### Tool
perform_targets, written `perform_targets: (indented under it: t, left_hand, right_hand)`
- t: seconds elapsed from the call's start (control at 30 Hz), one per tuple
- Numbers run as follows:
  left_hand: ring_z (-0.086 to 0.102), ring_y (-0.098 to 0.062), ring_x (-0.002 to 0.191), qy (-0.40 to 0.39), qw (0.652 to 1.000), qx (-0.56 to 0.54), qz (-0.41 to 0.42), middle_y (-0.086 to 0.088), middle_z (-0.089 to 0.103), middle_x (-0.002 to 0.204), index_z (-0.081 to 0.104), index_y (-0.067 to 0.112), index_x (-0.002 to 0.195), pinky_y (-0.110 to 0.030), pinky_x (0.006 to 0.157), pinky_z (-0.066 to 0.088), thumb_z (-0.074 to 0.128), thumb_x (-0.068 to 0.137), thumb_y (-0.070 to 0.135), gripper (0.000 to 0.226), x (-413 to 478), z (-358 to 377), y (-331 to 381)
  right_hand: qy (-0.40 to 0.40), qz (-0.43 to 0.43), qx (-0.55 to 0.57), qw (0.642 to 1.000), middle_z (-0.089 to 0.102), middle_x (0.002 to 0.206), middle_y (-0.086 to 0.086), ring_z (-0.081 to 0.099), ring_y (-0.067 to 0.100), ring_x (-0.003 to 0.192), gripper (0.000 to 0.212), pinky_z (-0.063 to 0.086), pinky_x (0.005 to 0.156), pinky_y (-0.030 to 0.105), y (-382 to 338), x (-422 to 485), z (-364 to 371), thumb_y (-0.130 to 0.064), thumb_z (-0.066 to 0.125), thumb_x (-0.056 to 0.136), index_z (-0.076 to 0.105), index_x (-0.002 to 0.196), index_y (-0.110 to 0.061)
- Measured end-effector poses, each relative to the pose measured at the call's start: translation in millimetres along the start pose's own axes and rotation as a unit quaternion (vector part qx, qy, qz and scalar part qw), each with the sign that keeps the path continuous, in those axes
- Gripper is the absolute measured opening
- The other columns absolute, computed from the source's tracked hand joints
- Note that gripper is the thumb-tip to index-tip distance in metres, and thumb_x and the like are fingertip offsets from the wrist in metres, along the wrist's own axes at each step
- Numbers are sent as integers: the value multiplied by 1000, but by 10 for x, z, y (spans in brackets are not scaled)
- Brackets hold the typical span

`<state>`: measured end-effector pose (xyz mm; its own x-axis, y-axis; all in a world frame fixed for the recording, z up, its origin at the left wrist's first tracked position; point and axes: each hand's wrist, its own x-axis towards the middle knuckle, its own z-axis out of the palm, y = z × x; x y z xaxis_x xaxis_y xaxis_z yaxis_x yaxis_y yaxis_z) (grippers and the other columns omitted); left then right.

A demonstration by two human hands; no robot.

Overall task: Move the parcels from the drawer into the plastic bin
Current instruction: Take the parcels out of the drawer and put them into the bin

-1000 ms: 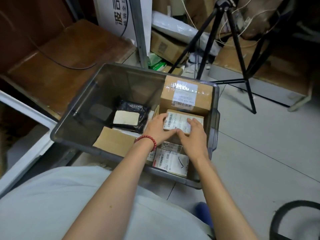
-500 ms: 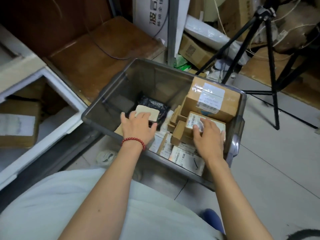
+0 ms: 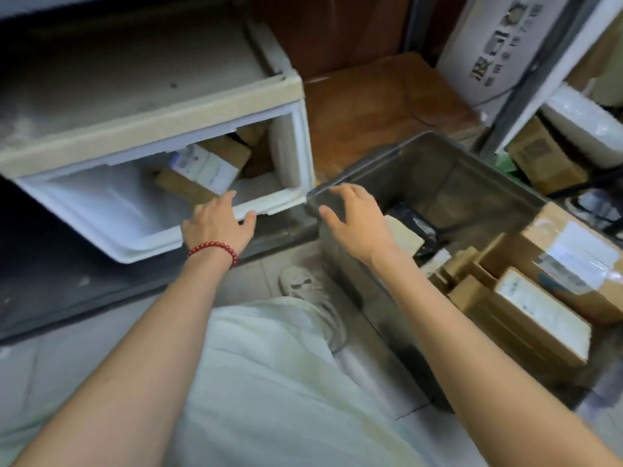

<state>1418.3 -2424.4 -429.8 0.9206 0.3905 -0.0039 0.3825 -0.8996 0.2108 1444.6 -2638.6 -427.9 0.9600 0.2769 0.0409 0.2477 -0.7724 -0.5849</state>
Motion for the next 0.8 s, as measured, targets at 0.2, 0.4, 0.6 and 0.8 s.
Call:
perform_targets:
  t: [0.2,0.4,0.6,0.8]
  left_hand:
    - [39,-33,131,-4,997,-29,-64,-7,41,147,28,24,148,-46,99,38,50,92,47,64,248,10,-664]
    - [38,-32,131,-36,995,5,-89,-7,38,148,21,25,150,-45,97,38,48,91,53,71,643,354,-1063]
    - [40,-34,130,-52,990,41,-122,-13,46,143,18,25,151,-44,98,36,44,83,72,87,1088,712,-1283]
    - [46,-37,126,-69,982,-41,-174,-15,50,138,21,29,150,-45,95,40,36,76,84,94,1436,939,-1251]
  right_hand:
    - [-61,-79,0,995,30,152,5,40,24,133,54,37,108,36,-434,564,424,-40,51,98,40,144,-14]
    - [-116,-81,7,990,20,156,9,35,27,138,70,31,111,33,-561,1204,925,-40,57,95,26,150,-12]
    - [-130,-47,39,990,15,157,13,29,28,141,85,25,115,32,-562,1828,1310,-33,66,90,13,152,-9]
    - [-94,-49,51,993,28,151,13,40,30,133,84,33,107,32,-630,2194,1451,-33,72,85,21,148,-8]
